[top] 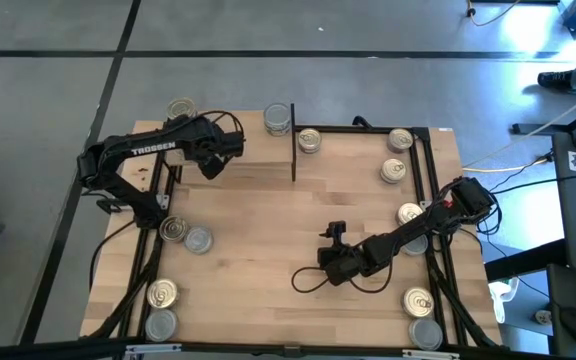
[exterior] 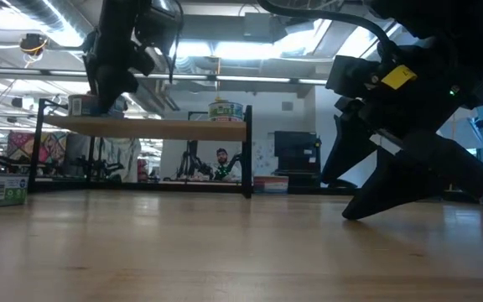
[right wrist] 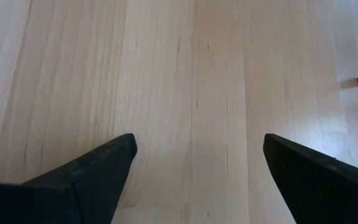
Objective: Stack canned seafood by type on shelf
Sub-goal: Put the green tuna can on the shelf aligned with the other green tuna
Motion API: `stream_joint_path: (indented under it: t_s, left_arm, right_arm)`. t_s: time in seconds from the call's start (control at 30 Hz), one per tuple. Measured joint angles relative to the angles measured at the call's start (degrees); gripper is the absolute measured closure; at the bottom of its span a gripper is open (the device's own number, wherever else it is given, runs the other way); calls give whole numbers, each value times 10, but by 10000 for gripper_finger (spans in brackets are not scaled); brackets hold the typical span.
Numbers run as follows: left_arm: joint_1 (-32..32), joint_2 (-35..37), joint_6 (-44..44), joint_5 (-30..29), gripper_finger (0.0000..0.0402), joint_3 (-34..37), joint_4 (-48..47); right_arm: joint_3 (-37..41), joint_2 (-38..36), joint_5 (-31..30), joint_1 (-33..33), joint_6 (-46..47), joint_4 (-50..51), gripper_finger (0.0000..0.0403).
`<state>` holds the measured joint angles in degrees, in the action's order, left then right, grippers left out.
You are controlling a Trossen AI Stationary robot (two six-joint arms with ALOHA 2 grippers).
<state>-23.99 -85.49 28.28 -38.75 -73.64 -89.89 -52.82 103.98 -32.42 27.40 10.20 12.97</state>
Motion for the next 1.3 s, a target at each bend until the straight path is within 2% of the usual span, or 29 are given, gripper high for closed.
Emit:
stream_joint_path:
  t_s: [0.87,1.17,1.3]
  left_arm:
    - [-10,1,9,-7,27,21,-1]
    - [48,1,9,-5,27,-26,-1]
    - [97,1,18,39,27,-58,-1]
  right_arm:
    - [0,0,4,0,0,-1,41]
    - [0,0,4,0,0,-1,41]
    - [0,0,4,0,0,-1,41]
